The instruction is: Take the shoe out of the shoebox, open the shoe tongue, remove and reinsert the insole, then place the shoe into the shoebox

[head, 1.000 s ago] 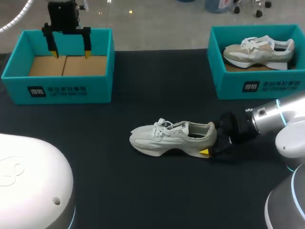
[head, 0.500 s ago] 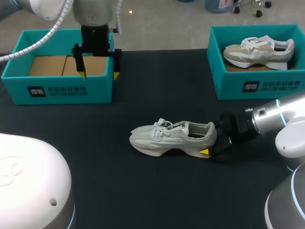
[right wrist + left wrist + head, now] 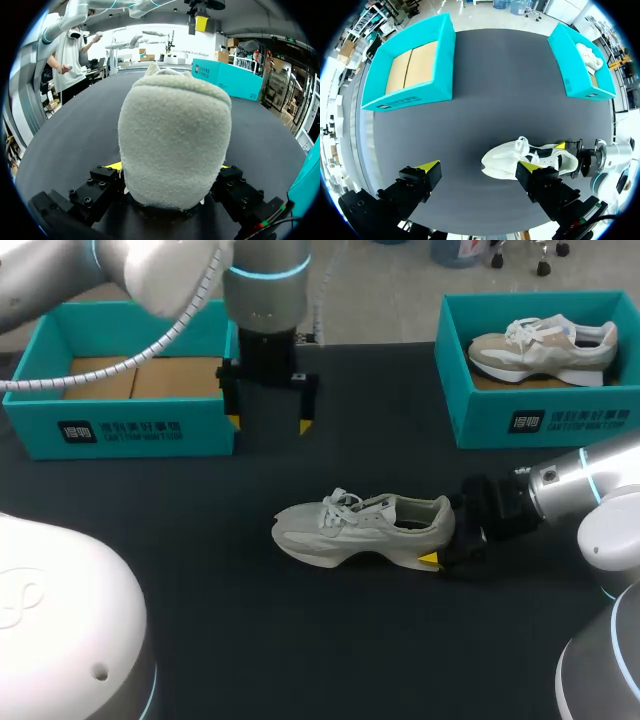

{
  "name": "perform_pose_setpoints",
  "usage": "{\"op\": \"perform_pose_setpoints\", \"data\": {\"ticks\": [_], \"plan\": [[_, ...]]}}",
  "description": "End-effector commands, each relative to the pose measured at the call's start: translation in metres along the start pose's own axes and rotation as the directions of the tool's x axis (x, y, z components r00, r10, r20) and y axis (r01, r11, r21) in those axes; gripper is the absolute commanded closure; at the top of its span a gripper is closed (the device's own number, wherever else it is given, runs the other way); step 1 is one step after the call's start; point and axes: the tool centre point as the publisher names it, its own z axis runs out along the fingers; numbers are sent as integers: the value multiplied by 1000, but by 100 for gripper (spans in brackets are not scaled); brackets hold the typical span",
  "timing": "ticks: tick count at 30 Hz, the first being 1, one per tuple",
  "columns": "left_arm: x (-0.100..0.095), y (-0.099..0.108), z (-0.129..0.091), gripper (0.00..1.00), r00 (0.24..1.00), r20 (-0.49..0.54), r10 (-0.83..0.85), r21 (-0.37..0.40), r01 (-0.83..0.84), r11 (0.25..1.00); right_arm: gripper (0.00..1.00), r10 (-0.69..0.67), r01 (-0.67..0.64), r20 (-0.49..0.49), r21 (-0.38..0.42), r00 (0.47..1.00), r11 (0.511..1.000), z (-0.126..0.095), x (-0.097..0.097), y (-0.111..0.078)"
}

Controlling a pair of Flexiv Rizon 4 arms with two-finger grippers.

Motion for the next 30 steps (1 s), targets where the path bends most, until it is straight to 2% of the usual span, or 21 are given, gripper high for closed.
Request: {"op": "perform_pose_setpoints", "data": {"ticks": [1,10,19,30], "plan": [[23,2,11,0,1000,2,25,5,-25,1000,100,0,0,2,5,1000,1000,5,2,-1],[76,12,22,0,991,6,137,27,-137,990,100,0,0,2,5,1000,1000,5,2,-1],[113,28,30,0,981,-5,194,54,-194,980,100,0,0,2,5,1000,1000,5,2,-1],[145,45,54,0,972,3,235,54,-235,971,100,0,0,2,5,1000,1000,5,2,-1]]}}
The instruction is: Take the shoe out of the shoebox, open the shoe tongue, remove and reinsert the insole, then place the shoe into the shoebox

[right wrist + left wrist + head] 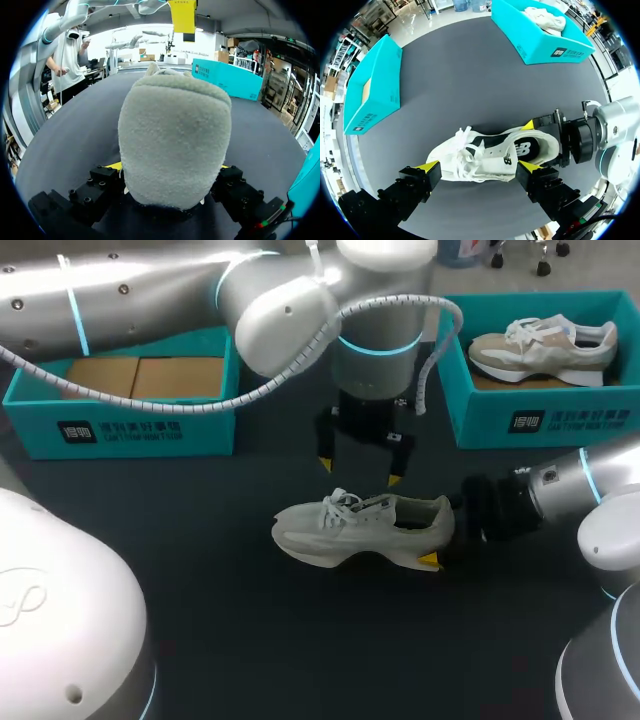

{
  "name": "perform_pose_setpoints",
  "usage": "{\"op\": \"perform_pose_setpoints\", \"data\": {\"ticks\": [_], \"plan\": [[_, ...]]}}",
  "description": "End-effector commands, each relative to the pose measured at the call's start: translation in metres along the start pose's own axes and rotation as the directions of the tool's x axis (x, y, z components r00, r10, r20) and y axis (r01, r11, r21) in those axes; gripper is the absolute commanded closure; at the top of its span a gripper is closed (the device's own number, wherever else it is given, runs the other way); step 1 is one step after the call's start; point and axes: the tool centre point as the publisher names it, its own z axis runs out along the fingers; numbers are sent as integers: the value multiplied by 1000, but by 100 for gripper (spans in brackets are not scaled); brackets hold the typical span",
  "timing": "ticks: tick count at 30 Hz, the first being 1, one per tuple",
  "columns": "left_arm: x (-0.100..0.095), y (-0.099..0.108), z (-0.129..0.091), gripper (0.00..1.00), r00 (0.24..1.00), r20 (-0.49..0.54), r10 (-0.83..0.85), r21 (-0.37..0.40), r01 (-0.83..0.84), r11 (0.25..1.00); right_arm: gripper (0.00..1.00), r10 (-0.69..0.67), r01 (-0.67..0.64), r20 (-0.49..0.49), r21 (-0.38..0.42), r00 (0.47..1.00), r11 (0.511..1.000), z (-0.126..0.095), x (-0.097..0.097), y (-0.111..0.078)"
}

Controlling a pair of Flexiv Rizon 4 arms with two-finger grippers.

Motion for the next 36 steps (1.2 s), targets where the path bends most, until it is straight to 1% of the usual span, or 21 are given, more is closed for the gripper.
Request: {"op": "perform_pose_setpoints", "data": {"ticks": [1,6,12,18,22,25,27,28,29,30,34,36], "plan": [[16,1,14,0,1000,17,5,5,-5,1000,100,0,0,2,4,1000,1000,5,2,-1],[26,2,27,0,1000,26,3,7,-3,1000,100,0,0,2,4,1000,1000,5,2,-1],[33,0,37,0,998,51,-34,36,32,999,100,0,0,2,4,1000,1000,5,2,-1],[39,0,49,0,997,75,-35,35,32,999,100,0,0,2,4,1000,1000,5,2,-1],[35,5,54,0,994,87,-64,21,62,998,100,0,0,2,4,1000,1000,5,2,-1],[28,10,57,0,990,98,-105,-4,106,994,100,0,0,2,4,1000,1000,5,2,-1],[24,12,58,1,985,116,-128,-7,130,992,100,0,0,2,4,1000,1000,5,2,-1],[22,14,58,6,982,125,-141,-11,143,990,100,0,0,2,4,1000,1000,5,2,-1],[20,15,58,14,981,129,-147,-16,151,988,100,0,0,2,4,1000,1000,5,2,-1],[18,16,57,29,979,132,-158,-15,161,987,100,0,0,2,4,1000,1000,5,2,-1],[11,20,50,63,974,131,-186,-9,189,982,100,0,0,2,4,1000,1000,5,2,-1],[8,23,45,85,973,123,-195,-4,197,980,100,0,0,2,4,1000,1000,5,2,-1]]}}
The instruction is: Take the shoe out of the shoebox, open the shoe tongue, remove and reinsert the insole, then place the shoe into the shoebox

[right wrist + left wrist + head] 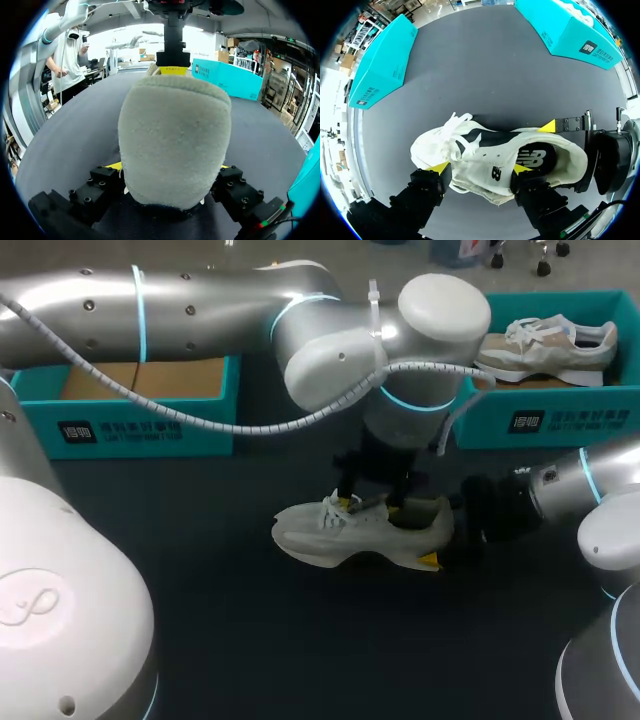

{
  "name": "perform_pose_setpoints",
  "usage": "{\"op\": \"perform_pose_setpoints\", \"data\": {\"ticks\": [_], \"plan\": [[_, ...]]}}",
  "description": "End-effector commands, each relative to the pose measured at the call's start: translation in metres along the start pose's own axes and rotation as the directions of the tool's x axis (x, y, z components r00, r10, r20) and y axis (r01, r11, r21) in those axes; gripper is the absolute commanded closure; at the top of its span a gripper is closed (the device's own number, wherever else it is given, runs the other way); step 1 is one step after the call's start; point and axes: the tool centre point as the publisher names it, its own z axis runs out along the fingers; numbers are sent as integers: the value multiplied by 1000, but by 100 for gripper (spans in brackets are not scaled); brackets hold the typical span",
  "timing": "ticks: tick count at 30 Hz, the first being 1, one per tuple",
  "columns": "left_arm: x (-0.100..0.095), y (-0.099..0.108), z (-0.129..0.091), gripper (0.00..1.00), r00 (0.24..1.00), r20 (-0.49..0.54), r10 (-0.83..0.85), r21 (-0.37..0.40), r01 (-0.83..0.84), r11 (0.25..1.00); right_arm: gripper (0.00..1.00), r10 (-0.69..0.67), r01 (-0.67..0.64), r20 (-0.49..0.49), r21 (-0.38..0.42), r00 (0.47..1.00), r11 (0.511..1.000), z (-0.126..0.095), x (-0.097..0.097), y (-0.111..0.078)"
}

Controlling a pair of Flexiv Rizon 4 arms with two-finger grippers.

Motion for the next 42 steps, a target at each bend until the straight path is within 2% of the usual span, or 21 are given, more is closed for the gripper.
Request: {"op": "perform_pose_setpoints", "data": {"ticks": [1,3,14,23,34,42], "plan": [[-13,6,-12,91,1000,-23,-12,12,12,1000,100,0,0,2,4,1000,1000,5,2,-1],[-17,8,-17,100,999,-52,-17,14,18,1000,100,0,0,2,4,1000,1000,5,2,-1],[-46,14,-35,100,981,-188,-56,8,58,998,100,0,0,2,4,1000,1000,5,2,-1],[-74,17,-29,100,967,-213,-139,-28,136,990,100,0,0,2,4,1000,1000,5,2,-1],[-102,19,0,100,958,-152,-242,-83,232,969,100,0,0,2,4,1000,1000,5,2,-1],[-107,20,42,100,965,-69,-254,-143,243,960,100,0,0,2,4,1000,1000,5,2,-1]]}}
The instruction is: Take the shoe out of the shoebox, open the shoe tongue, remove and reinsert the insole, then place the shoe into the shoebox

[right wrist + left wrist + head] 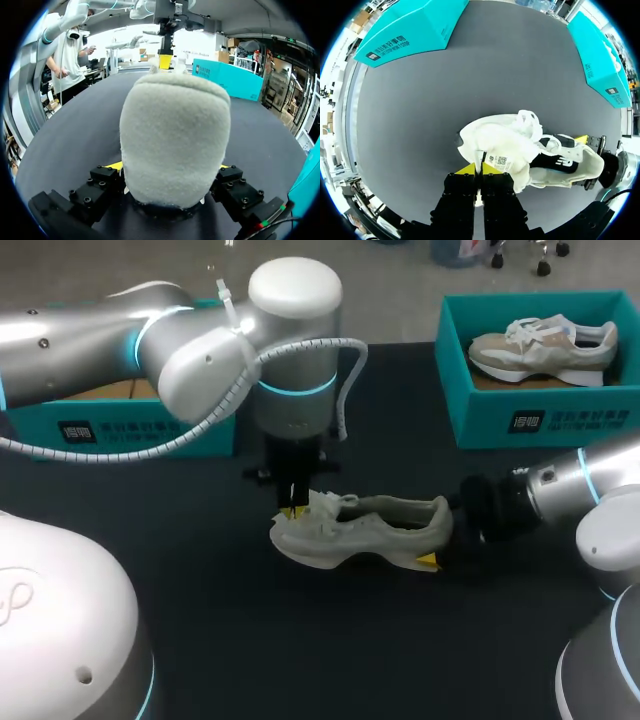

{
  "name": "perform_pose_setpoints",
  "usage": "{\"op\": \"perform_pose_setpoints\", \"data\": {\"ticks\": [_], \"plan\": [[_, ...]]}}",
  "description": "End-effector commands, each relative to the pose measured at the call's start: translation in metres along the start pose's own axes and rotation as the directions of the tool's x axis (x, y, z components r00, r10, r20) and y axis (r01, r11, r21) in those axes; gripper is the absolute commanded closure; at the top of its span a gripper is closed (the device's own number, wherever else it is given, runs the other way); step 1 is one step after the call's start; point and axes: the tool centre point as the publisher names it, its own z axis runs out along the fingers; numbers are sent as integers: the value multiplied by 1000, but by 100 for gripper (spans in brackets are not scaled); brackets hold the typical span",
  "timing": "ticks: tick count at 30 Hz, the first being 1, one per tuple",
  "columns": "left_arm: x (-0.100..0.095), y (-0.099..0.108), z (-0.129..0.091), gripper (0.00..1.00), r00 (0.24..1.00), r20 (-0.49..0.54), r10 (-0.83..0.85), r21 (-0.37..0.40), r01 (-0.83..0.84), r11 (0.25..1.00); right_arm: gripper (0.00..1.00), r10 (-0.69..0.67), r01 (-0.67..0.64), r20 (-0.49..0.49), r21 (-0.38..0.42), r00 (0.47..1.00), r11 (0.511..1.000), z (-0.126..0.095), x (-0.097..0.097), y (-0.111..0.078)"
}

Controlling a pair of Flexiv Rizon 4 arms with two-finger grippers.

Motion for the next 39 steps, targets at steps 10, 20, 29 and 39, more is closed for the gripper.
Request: {"op": "perform_pose_setpoints", "data": {"ticks": [10,20,29,39], "plan": [[1,-8,45,75,999,52,3,-38,-1,999,100,2,-2,3,5,1000,1000,3,2,-3],[2,-7,10,0,995,-22,97,19,-96,995,100,2,-2,3,5,1000,1000,3,2,-3],[12,-16,-27,0,924,-96,370,121,-358,926,100,2,-2,3,5,1000,1000,3,2,-3],[36,-26,-47,0,308,-89,947,144,-937,318,100,2,-2,3,5,1000,1000,3,2,-3]]}}
